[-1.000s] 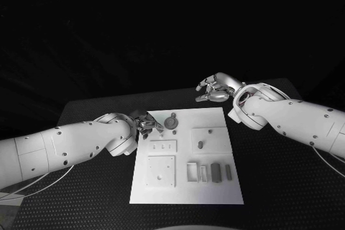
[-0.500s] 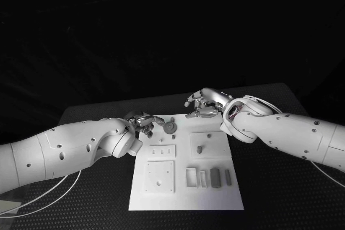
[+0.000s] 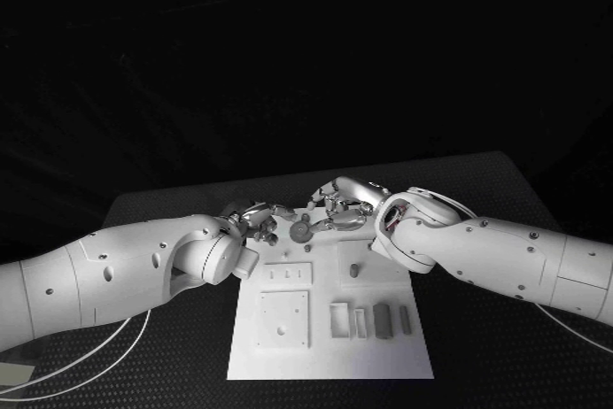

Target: Assemble the parts on the task board

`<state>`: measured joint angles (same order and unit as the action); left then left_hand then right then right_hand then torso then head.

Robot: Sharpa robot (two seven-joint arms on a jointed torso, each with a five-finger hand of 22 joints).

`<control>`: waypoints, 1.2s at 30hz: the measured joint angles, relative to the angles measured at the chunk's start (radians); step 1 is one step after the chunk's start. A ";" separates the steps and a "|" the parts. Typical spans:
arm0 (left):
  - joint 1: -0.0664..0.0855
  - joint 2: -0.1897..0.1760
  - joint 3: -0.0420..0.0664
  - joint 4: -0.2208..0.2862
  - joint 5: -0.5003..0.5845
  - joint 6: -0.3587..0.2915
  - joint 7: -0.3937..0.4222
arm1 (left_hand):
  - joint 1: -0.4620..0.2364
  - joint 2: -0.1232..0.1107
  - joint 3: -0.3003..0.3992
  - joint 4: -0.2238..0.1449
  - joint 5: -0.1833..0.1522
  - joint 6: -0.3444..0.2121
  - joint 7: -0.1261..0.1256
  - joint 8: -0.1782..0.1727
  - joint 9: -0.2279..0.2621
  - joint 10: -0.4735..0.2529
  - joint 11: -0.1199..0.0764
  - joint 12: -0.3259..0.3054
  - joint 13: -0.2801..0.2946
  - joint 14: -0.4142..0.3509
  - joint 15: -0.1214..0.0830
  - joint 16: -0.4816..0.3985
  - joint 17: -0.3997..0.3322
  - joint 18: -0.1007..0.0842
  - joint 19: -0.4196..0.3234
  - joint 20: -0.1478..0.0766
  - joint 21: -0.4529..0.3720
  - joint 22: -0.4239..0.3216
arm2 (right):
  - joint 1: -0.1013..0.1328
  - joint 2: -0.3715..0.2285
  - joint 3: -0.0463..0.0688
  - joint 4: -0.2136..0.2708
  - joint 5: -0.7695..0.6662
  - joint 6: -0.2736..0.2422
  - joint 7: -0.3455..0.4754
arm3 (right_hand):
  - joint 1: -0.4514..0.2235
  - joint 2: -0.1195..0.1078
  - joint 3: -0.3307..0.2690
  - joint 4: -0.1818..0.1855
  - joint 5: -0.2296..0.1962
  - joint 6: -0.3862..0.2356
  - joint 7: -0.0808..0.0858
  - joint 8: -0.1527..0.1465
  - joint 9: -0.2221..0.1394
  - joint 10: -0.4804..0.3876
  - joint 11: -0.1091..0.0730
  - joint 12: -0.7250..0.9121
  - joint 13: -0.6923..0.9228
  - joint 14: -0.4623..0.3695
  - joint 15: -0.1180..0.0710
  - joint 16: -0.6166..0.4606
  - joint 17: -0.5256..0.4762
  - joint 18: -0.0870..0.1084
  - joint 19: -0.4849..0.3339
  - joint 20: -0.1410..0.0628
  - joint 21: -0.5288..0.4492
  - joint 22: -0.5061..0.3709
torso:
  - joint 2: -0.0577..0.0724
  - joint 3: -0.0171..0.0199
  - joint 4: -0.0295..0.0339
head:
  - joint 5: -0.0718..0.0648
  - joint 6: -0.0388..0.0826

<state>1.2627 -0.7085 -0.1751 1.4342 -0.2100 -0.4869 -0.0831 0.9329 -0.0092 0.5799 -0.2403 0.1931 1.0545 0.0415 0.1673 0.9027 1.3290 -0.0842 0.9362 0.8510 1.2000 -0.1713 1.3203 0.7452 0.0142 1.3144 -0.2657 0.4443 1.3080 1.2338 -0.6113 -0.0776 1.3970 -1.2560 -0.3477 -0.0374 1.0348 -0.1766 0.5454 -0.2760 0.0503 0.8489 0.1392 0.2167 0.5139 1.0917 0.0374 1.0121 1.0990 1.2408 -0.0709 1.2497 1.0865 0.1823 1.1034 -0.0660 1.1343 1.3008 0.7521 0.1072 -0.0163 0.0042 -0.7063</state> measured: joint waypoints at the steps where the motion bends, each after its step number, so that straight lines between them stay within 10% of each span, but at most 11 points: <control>1: 0.000 0.000 0.000 0.001 0.004 0.001 0.004 | 0.000 0.000 0.000 0.000 0.000 0.000 0.000 0.000 0.000 0.000 0.000 0.000 0.000 0.000 0.000 0.000 0.000 0.000 0.001 0.001 0.000 0.000 | 0.000 0.004 0.000 -0.001 -0.001 -0.002 -0.002 | 0.000 0.000 0.000 0.000 0.000 0.000 0.000 0.000 0.000 0.000 0.000 0.000 -0.001 0.000 0.000 0.000 0.000 0.000 0.000 0.000 0.000 0.000 | 0.000 -0.0002 -0.0001 | 0.000 0.000; 36: 0.000 -0.001 0.000 0.028 0.043 0.080 0.039 | 0.004 0.004 -0.006 0.003 -0.005 0.000 0.000 -0.002 -0.002 0.000 0.000 0.000 0.000 -0.001 0.001 0.000 0.000 0.000 0.003 0.000 0.000 0.000 | -0.009 0.055 -0.008 -0.028 -0.038 -0.033 -0.029 | 0.000 0.000 0.000 0.000 0.000 0.039 -0.021 0.033 0.016 -0.005 -0.009 0.020 -0.006 0.002 -0.009 0.000 -0.001 0.000 0.002 0.005 0.000 0.002 | 0.000 0.0001 -0.0011 | 0.001 -0.006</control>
<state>1.2625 -0.7091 -0.1755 1.4620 -0.1672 -0.4070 -0.0436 0.9370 -0.0050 0.5742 -0.2372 0.1884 1.0545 0.0415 0.1655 0.9003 1.3294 -0.0846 0.9362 0.8512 1.1991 -0.1705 1.3204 0.7454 0.0143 1.3174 -0.2658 0.4440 1.3076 1.2244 -0.5565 -0.0855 1.3694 -1.2941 -0.3806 -0.0668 1.0348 -0.1765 0.5454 -0.2760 0.0503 0.8882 0.1185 0.2500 0.5299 1.0868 0.0281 1.0317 1.0928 1.2426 -0.0800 1.2497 1.0858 0.1823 1.1055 -0.0606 1.1344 1.3025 0.7526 0.1073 -0.0174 0.0056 -0.7125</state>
